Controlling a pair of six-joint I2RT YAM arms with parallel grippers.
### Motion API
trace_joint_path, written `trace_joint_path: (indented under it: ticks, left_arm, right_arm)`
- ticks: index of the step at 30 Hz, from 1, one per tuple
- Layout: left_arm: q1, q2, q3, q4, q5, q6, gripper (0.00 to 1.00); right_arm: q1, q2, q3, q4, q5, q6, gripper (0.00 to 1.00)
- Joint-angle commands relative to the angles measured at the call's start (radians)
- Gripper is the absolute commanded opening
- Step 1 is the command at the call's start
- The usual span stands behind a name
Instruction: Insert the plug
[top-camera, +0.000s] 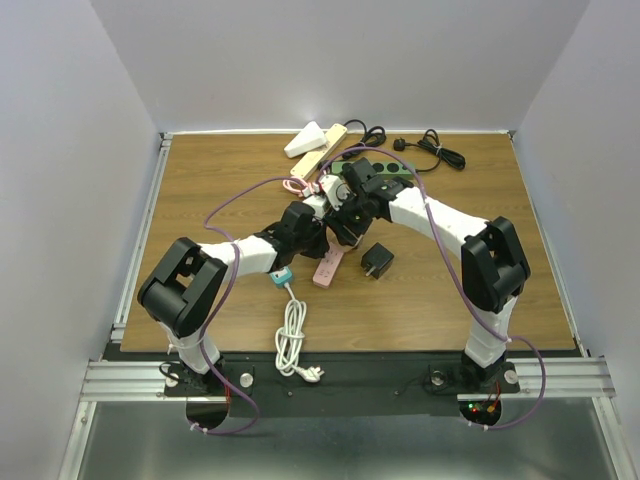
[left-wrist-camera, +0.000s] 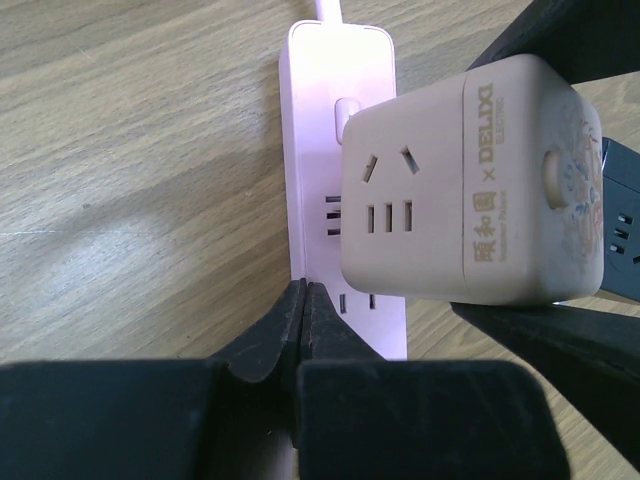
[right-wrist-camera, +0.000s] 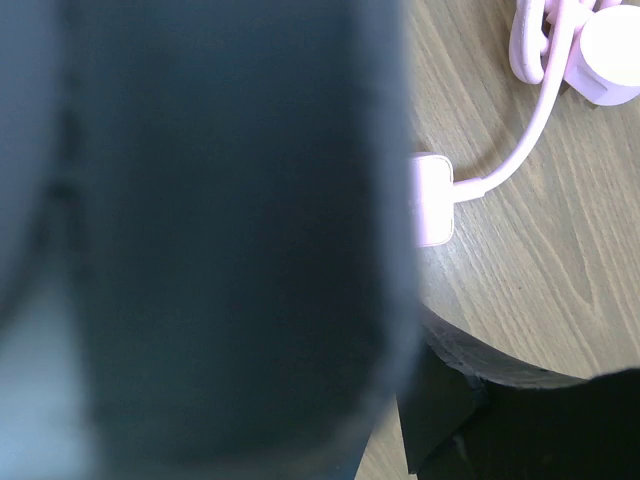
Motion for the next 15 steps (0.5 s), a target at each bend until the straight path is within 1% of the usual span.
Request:
trace_joint_path:
  ticks: [1, 6, 15]
  left_arm:
    - [-0.009, 0.038, 0.009, -0.084, 0.018, 0.038, 0.02]
    - [-0.005, 0.032, -0.001, -0.060, 0.047, 0.021, 0.02]
    - [-0.003, 0.018, -0.065, -0.005, 0.079, -0.016, 0.02]
  right_arm:
    - [0.033, 0.037, 0.028, -0.035, 0.019, -0.011, 0.00]
    - [0.041, 0.060, 0.035, -0.038, 0.015, -0.014, 0.00]
    - [0.041, 0.090, 0.048, -0.038, 0.018, -0.023, 0.01]
